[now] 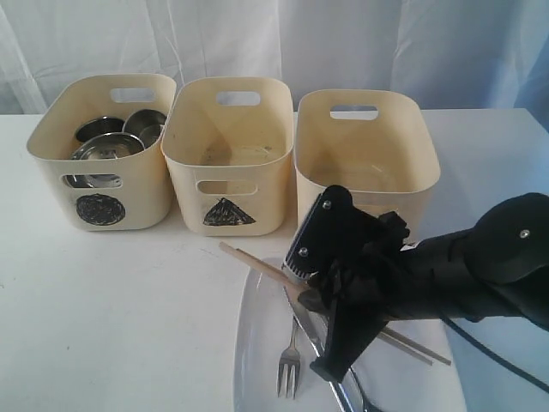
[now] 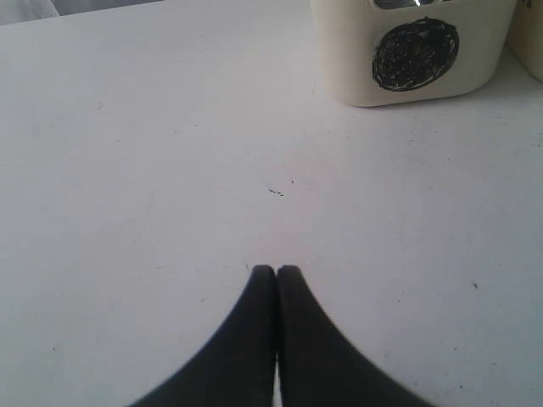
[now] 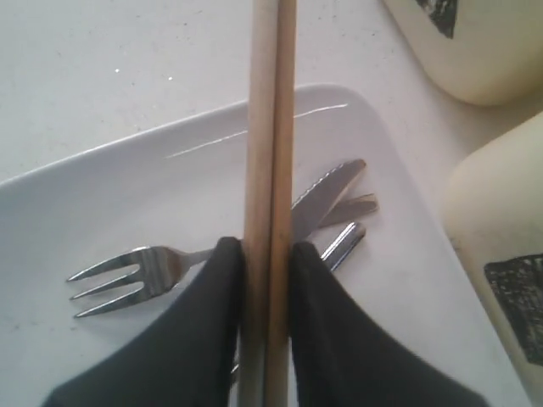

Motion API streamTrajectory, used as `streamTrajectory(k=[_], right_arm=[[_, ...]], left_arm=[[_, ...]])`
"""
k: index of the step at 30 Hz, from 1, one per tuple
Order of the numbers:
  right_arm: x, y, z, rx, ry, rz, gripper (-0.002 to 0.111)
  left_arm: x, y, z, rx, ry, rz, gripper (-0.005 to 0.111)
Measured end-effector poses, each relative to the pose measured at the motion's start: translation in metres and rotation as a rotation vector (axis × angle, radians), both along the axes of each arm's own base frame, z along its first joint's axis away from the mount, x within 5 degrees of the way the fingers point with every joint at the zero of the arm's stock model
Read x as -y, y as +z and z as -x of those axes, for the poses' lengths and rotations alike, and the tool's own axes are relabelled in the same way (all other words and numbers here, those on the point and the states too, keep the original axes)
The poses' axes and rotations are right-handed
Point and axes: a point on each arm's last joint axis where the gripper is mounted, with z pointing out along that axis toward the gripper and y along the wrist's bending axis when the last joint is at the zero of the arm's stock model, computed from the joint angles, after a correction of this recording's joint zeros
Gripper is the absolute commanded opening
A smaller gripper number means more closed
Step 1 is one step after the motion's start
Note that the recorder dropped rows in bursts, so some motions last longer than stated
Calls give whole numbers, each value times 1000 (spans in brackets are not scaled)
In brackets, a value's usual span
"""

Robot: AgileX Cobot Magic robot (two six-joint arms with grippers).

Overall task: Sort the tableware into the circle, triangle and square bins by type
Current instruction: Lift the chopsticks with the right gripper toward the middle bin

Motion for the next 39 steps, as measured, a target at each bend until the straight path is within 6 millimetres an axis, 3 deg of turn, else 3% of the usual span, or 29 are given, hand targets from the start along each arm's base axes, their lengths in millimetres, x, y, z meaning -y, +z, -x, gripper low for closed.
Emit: streamTrajectory(k=[8,22,32,39], right_arm=[[2,18,-4,84,-35,-35,0],[-14,77,-35,277,-103,-156,0],[-35,100,-69,363,-132,-193,0],[-51,104,-101,438,-179,-186,0]], left_arm=[[0,0,0,0,0,0,0],[0,0,0,0,0,0,0],[0,0,0,0,0,0,0],[0,0,0,0,0,0,0]])
